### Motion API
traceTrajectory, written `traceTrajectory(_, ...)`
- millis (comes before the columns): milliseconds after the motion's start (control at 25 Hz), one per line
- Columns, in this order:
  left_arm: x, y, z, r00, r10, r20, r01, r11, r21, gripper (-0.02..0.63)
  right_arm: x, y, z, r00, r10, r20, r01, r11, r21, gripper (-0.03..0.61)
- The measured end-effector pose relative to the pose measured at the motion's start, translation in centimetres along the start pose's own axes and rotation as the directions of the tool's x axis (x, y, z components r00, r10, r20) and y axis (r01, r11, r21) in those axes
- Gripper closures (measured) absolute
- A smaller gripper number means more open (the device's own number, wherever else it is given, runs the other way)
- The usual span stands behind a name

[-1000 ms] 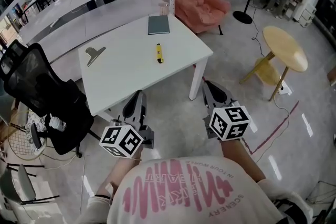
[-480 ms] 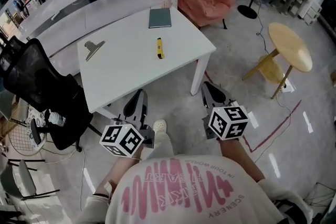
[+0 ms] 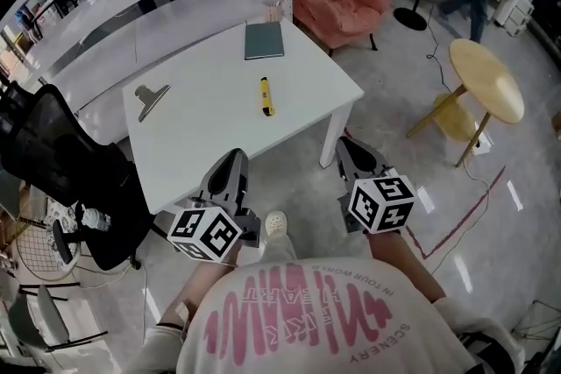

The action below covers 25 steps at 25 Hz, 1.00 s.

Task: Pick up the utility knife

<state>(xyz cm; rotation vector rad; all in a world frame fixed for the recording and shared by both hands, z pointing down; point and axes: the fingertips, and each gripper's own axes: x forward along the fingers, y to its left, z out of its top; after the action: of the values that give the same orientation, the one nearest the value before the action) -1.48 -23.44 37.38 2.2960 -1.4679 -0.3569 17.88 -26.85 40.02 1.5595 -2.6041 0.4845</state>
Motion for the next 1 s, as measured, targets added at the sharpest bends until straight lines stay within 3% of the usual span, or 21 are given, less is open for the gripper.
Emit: traceTrajectory(1000,18.9,14.9,9.3,0.998,-0.063,0.005,0.063,0.998,-0.014,0.589,22.7,-2.3,7.7,0.998,-0.046,0.031,0.046,0.999,0.008,0.563)
